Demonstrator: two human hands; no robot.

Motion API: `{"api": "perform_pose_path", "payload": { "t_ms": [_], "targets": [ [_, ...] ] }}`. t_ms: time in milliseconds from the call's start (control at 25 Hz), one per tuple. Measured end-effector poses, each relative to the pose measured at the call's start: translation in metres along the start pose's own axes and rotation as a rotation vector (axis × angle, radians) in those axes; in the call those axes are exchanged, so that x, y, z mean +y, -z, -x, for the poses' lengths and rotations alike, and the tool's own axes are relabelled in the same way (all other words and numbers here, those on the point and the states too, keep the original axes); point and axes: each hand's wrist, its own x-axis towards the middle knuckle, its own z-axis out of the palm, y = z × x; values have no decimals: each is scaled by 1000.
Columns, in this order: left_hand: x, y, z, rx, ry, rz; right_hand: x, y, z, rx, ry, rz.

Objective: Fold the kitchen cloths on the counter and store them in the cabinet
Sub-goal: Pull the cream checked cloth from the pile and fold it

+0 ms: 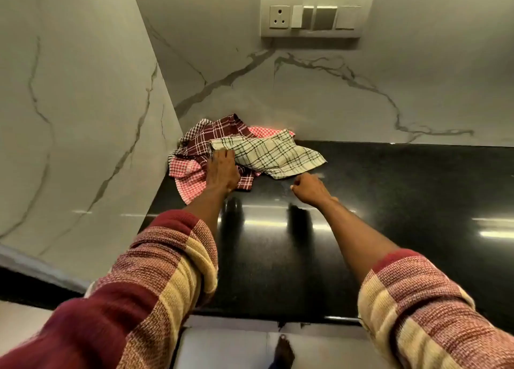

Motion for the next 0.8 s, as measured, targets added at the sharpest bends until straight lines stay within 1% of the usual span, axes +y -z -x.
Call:
{"api": "perform_pose_path", "payload": {
  "t_ms": [80, 160, 200, 240, 280, 320, 360, 400, 440, 480, 520, 560, 600, 640, 720, 800],
  "targets": [
    [3, -1, -27, -54, 84, -59, -3, 4, -26, -11, 50, -30],
    [2, -3, -52, -129, 125, -155, -11, 8, -46, -51, 101, -27],
    [0, -1, -62, -119, 129, -170, -15, 9, -56, -56, 125, -38],
    [0, 4, -69, -70, 125, -117, -21, 14, -62, -42, 133, -54],
    [3, 11, -75, -26, 125, 16, -27, 20, -69, -4, 140, -80],
    [11, 24, -82, 10, 140, 233, -36, 31, -74, 53, 136, -115],
    [18, 39, -94, -22, 154, 463, -49, 44, -80, 136, 148, -181],
    [25, 57, -105, -119, 175, 667, -65, 60, -84, 213, 170, -271],
    [29, 77, -116, -279, 205, 826, -81, 81, -89, 247, 207, -368],
    [31, 95, -123, -492, 251, 944, -95, 103, -92, 182, 253, -437],
    [28, 113, -126, -703, 286, 1021, -109, 122, -91, 45, 315, -492],
    [24, 128, -126, -867, 298, 1069, -119, 137, -87, -144, 361, -513],
    [19, 139, -126, -968, 297, 1102, -125, 147, -81, -331, 392, -509],
    [14, 146, -122, -1009, 292, 1110, -129, 153, -70, -476, 400, -493],
    [2, 151, -106, -1051, 263, 1100, -125, 147, -48, -688, 342, -517],
    [-8, 147, -82, -1086, 246, 973, -117, 125, -30, -803, 213, -607]
  ]
}}
